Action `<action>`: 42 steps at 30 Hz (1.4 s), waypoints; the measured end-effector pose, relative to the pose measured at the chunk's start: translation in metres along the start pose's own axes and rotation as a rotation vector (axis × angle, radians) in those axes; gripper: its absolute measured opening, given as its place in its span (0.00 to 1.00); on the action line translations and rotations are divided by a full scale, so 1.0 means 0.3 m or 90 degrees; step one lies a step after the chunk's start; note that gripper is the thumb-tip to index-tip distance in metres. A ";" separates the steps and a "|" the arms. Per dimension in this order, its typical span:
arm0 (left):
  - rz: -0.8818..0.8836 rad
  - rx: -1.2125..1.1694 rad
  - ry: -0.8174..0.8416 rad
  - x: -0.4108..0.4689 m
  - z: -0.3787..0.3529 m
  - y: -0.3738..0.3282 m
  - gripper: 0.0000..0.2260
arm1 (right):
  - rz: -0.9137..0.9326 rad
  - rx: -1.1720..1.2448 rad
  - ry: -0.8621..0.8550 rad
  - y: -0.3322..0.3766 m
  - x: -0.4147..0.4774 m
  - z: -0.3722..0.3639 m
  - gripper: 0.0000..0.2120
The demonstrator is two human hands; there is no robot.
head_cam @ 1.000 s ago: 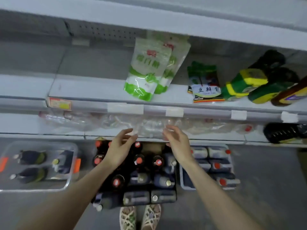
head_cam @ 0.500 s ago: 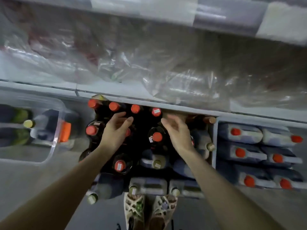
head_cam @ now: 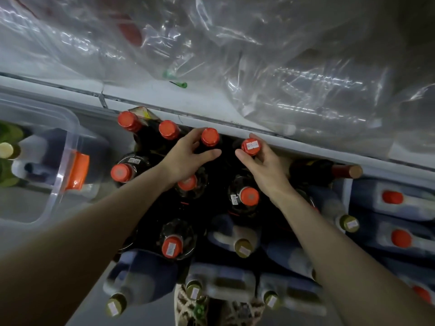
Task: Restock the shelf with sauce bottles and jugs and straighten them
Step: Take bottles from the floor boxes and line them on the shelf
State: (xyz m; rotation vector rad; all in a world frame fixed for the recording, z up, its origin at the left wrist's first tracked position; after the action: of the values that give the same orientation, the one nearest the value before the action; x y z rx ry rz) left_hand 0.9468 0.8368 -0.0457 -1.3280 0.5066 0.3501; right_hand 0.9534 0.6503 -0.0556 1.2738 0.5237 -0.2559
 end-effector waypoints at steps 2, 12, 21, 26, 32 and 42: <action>-0.012 -0.003 0.023 0.023 0.002 0.012 0.19 | 0.005 -0.002 0.015 -0.015 0.015 -0.001 0.20; -0.083 0.068 0.050 0.077 0.005 0.038 0.08 | 0.053 -0.043 0.046 -0.051 0.042 0.001 0.10; -0.140 0.069 0.023 -0.046 0.034 -0.122 0.07 | 0.086 -0.027 0.031 0.102 -0.066 0.051 0.06; -0.175 0.085 -0.011 -0.199 0.070 -0.313 0.08 | 0.106 -0.022 0.016 0.321 -0.217 0.125 0.07; -0.248 0.062 -0.022 -0.453 0.112 -0.673 0.05 | 0.180 -0.041 -0.016 0.697 -0.440 0.234 0.04; -0.440 0.104 -0.092 -1.071 0.254 -1.558 0.08 | 0.369 -0.120 -0.034 1.576 -0.987 0.459 0.04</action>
State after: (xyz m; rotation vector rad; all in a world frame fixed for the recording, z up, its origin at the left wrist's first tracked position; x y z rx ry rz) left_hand 0.9300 0.8250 0.5264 -1.2257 -0.0608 -0.1648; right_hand 0.9504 0.6235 0.5183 1.1778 0.1135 0.2388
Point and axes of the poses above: each hand's wrist, its own x-axis towards the middle knuckle, its own z-axis out of the back of the hand, y = z × x, the point moved 2 cm from there along x, towards the middle knuckle
